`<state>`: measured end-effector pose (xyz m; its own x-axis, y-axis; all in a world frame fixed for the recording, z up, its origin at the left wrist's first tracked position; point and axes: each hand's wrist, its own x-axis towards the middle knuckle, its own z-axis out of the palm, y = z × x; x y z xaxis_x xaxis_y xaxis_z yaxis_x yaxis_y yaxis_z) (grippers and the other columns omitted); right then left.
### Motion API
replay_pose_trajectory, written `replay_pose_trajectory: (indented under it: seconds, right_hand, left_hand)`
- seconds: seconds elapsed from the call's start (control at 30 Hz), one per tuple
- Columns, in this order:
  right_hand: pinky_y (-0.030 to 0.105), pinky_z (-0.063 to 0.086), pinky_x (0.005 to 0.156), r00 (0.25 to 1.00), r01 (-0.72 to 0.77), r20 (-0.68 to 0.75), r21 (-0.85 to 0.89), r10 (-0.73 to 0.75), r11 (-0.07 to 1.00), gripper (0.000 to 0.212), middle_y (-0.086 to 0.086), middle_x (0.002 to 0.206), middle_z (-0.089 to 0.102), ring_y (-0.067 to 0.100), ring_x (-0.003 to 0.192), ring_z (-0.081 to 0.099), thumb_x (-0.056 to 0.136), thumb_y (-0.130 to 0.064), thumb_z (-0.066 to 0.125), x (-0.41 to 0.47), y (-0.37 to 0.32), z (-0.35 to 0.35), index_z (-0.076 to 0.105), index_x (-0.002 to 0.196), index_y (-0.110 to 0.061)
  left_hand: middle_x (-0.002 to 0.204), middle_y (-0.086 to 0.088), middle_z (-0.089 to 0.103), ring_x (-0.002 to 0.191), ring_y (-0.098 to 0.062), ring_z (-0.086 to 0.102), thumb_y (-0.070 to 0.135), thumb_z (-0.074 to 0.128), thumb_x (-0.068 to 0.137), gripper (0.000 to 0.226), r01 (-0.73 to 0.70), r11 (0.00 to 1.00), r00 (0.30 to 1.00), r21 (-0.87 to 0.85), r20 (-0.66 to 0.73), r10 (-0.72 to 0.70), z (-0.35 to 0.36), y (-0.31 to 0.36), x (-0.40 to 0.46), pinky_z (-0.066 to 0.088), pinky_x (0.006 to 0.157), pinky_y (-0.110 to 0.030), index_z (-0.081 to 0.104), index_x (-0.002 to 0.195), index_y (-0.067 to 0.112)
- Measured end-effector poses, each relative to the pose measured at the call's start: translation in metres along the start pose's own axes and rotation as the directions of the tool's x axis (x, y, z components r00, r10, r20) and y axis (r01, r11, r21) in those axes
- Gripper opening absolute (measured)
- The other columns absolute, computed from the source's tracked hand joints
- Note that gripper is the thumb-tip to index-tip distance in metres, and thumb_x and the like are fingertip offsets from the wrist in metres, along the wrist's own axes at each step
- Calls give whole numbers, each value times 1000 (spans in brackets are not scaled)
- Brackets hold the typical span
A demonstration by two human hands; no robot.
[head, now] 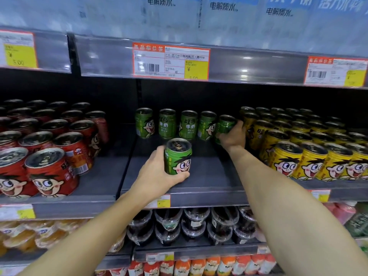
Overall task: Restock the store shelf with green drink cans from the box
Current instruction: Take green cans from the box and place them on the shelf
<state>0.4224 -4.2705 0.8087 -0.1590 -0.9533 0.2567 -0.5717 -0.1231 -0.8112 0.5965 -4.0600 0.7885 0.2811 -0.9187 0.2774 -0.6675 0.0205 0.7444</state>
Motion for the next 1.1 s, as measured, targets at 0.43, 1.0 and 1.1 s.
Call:
replay_pose_trajectory:
  seconds: [0.43,1.0,1.1]
  right_hand:
    - [41,37,110,1000,9,-5,-7,-9,1000,85,17,142,43,37,129,45,75,-26,81,23,5,11,35,145,-13]
    - [37,39,107,925,48,368,-366,97,929,80,17,148,41,36,132,43,91,-66,44,-38,-16,-24,33,149,-12]
    - [41,39,107,859,196,506,-474,83,859,83,19,145,45,37,130,45,89,-75,28,-75,-10,-38,46,143,-15]
  left_hand:
    - [112,18,56,102,-5,58,57,80,61,66,1,1000,1000,-25,8,-1,0,-4,-1,52,89,-36,42,112,41]
    - [115,13,54,103,-8,57,53,81,64,69,12,1000,1000,-7,14,-12,-3,0,-2,51,90,-36,42,118,36]
    - [117,11,54,105,-10,57,50,82,66,71,24,1000,1000,-1,9,-24,-3,3,-4,51,91,-37,42,121,32]
